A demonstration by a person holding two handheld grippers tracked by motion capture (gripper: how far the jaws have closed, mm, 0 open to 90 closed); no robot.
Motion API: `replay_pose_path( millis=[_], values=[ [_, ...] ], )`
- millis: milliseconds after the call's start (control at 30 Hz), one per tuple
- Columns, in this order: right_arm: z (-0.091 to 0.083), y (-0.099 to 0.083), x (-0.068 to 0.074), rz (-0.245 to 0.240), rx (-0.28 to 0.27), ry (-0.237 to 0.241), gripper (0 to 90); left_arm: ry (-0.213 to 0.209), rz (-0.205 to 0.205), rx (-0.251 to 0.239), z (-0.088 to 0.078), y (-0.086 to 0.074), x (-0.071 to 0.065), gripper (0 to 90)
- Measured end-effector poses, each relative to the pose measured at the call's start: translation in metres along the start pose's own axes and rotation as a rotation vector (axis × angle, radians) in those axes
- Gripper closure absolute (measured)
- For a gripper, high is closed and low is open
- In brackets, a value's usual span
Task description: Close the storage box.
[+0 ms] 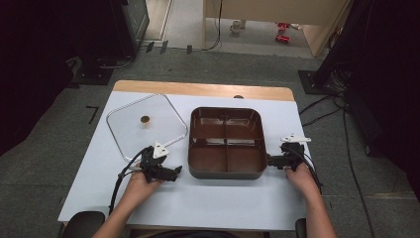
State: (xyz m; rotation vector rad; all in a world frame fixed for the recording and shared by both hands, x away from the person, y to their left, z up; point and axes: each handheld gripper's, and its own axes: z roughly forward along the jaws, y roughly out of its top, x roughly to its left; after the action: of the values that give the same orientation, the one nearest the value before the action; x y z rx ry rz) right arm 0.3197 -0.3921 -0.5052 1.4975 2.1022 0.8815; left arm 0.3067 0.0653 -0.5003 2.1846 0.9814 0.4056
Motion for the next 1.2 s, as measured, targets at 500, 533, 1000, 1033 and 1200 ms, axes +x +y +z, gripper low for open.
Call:
replay_pose_path(
  millis=[500,533,1000,1033,1200],
  values=[
    [0.0000,0.0000,-0.0001,-0.001,-0.001,0.000,0.0,-0.001,0.000,0.000,0.0002,0.0002,0.0000,2.4],
    [0.0000,0.0000,-0.0001,-0.001,-0.001,0.000,0.0,0.000,0.000,0.000,0.0002,0.0002,-0.0001,2.4],
    [-0.0001,0.0000,0.0000,0.000,0.000,-0.001,0.0,0.004,-0.005,0.014,-0.0001,0.0018,-0.0007,2.6],
    [-0.0001,0.0000,0.0001,0.001,0.000,-0.001,0.0,0.004,-0.005,0.021,0.0000,0.0026,-0.0007,2.6],
    [-0.0001,0.0000,0.0000,0.000,0.000,0.000,0.0,-0.005,0.005,0.065,-0.0018,0.0069,-0.0006,4.4]
  ],
)
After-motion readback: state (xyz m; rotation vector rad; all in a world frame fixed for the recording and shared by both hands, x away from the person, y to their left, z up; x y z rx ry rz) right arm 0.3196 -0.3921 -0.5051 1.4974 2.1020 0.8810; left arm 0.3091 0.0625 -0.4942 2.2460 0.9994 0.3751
